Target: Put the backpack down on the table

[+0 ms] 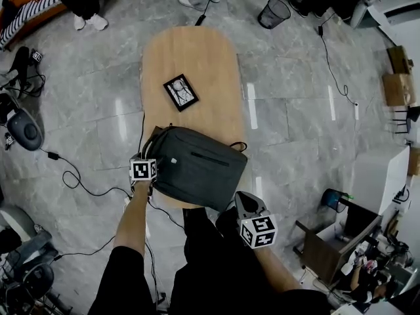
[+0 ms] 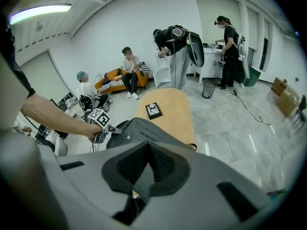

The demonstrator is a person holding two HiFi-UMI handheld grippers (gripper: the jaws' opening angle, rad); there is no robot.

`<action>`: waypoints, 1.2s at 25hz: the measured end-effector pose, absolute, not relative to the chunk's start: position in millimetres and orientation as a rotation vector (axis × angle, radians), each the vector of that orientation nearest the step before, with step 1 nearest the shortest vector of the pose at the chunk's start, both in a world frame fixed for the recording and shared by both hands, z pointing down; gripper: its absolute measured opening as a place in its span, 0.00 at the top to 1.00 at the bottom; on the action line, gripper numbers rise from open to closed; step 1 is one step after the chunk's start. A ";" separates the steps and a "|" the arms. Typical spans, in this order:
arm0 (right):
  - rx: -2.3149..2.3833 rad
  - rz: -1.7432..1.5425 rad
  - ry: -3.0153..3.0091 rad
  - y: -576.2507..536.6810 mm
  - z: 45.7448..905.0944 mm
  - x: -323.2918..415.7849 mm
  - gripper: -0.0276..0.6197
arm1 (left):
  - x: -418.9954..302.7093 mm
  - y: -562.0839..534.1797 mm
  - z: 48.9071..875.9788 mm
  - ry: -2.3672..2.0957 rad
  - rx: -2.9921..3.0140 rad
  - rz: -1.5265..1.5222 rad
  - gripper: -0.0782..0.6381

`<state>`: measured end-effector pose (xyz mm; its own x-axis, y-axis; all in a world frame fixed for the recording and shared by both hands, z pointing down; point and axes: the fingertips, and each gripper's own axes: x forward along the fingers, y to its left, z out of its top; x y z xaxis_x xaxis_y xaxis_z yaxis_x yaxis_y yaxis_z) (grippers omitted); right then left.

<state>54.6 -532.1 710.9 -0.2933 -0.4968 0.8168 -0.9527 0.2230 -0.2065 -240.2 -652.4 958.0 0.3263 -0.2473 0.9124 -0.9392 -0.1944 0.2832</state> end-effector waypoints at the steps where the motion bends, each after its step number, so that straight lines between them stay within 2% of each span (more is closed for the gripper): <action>1: 1.328 0.964 -1.893 -532.1 711.4 53.9 0.94 | -245.4 -653.1 957.6 -1.125 1.645 0.911 0.32; 7: 1.275 0.944 -1.942 -535.1 710.4 48.9 0.94 | -246.6 -647.2 942.0 -1.187 1.667 0.819 0.32; 15: 1.072 0.875 -2.074 -523.5 699.8 30.8 0.94 | -220.5 -633.4 859.5 -1.310 1.863 0.702 0.33; 17: 1.052 0.872 -2.096 -514.9 694.4 31.7 0.94 | -206.2 -621.3 832.2 -1.340 1.907 0.677 0.44; 19: 1.047 0.856 -2.138 -509.0 684.1 34.7 0.94 | -191.7 -609.2 801.9 -1.386 1.949 0.648 0.63; 22: 1.053 0.813 -2.230 -509.5 663.5 41.1 0.94 | -171.8 -595.1 751.9 -1.475 2.001 0.581 0.78; 25: 1.081 0.771 -2.320 -511.3 641.1 51.5 0.94 | -145.1 -576.4 707.7 -1.513 2.035 0.546 0.85; 30: 1.118 0.719 -2.414 -497.9 608.5 69.8 0.94 | -93.0 -534.0 654.2 -1.528 2.094 0.491 0.87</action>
